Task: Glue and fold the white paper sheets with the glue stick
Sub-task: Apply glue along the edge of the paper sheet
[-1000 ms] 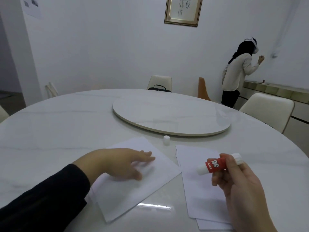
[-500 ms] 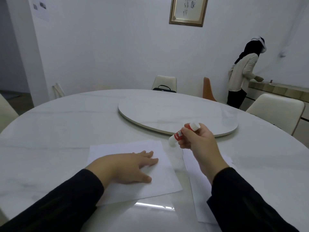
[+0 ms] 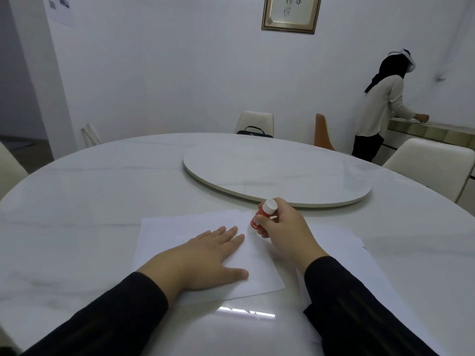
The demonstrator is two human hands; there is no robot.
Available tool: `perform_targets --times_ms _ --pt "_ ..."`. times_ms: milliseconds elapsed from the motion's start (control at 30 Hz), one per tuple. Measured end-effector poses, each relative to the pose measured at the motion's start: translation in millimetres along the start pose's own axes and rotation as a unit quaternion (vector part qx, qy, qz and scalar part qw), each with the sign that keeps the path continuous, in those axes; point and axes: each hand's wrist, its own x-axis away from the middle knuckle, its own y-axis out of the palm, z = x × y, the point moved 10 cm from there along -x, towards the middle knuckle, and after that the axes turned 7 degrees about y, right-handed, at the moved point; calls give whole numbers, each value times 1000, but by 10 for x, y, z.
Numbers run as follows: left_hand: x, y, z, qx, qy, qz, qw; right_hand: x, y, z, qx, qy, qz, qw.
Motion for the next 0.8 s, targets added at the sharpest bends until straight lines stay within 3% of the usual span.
perform_targets --times_ms 300,467,567,633,733,800 --pt "15 -30 17 21 -17 -19 999 221 -28 -161 143 -23 -87 986" --pt "20 -11 11 28 -19 -18 999 440 -107 -60 121 -12 -143 982" --pt "28 -21 13 31 -19 -11 999 547 -79 67 27 -1 -221 975" --pt "28 -19 18 25 -21 -17 999 559 -132 107 -113 19 -237 965" --pt "50 -6 99 33 1 -67 997 394 -479 195 -340 37 -111 933" --pt "66 -75 159 53 14 -67 996 345 -697 257 -395 34 -21 918"
